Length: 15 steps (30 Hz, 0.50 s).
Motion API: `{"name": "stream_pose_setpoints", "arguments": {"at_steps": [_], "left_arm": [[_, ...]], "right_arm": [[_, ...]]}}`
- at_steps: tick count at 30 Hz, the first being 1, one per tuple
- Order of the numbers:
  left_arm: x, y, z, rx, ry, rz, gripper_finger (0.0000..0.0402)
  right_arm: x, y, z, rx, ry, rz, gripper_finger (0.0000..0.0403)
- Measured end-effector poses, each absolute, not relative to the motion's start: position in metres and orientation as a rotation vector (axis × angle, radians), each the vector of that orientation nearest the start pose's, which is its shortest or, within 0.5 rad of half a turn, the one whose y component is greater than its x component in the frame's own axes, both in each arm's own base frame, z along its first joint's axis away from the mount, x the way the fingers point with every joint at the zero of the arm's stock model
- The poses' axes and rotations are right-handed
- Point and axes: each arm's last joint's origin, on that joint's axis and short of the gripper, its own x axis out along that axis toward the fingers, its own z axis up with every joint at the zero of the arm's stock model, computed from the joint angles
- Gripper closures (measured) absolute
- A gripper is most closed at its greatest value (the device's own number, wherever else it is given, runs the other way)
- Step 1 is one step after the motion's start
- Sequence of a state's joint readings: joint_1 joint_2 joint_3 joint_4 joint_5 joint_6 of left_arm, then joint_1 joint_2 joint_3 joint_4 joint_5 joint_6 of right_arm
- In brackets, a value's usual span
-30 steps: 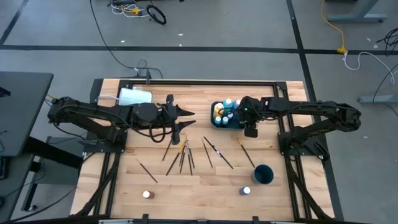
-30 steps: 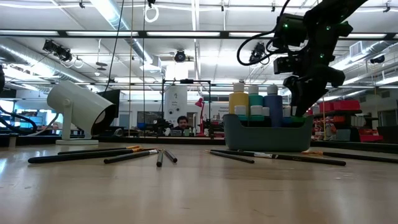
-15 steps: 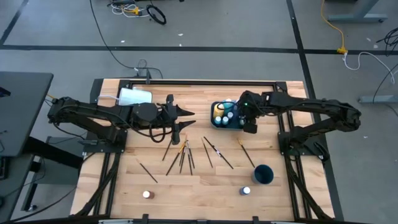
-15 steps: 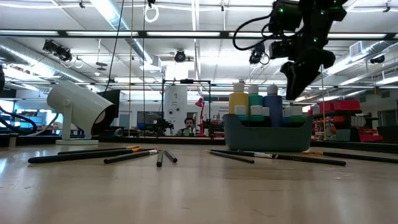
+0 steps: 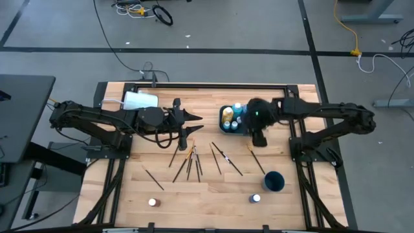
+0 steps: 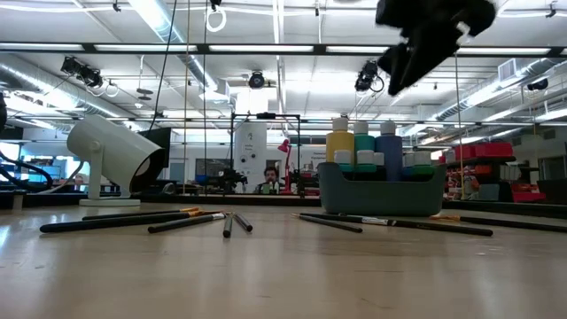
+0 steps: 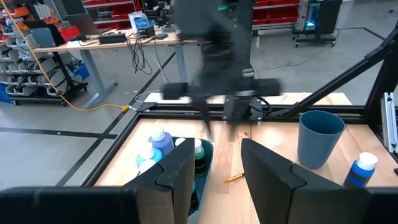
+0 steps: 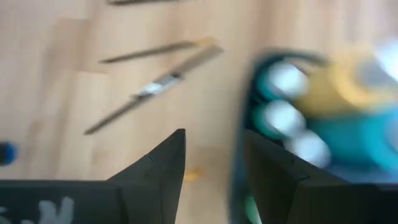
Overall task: Pick & Place Paint Supplies
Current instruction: Put the small dark blue paint bottle into the bin
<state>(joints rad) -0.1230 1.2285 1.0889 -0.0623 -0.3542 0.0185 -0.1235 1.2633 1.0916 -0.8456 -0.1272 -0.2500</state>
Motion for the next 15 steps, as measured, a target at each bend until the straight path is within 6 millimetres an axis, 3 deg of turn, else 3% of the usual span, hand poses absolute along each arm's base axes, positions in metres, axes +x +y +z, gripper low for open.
{"name": "stream_pose_setpoints", "arguments": {"at_steps": [8,15], "left_arm": [[0.274,-0.024,0.358,0.066,0.199,0.229,0.0261],[0.274,-0.024,0.358,0.063,0.199,0.229,0.0261]], "right_arm": [[0.252,0.049,0.301,-0.369,0.796,0.346,0.0257],[0.248,0.098,0.311,-0.324,0.634,0.494,0.0284]]}}
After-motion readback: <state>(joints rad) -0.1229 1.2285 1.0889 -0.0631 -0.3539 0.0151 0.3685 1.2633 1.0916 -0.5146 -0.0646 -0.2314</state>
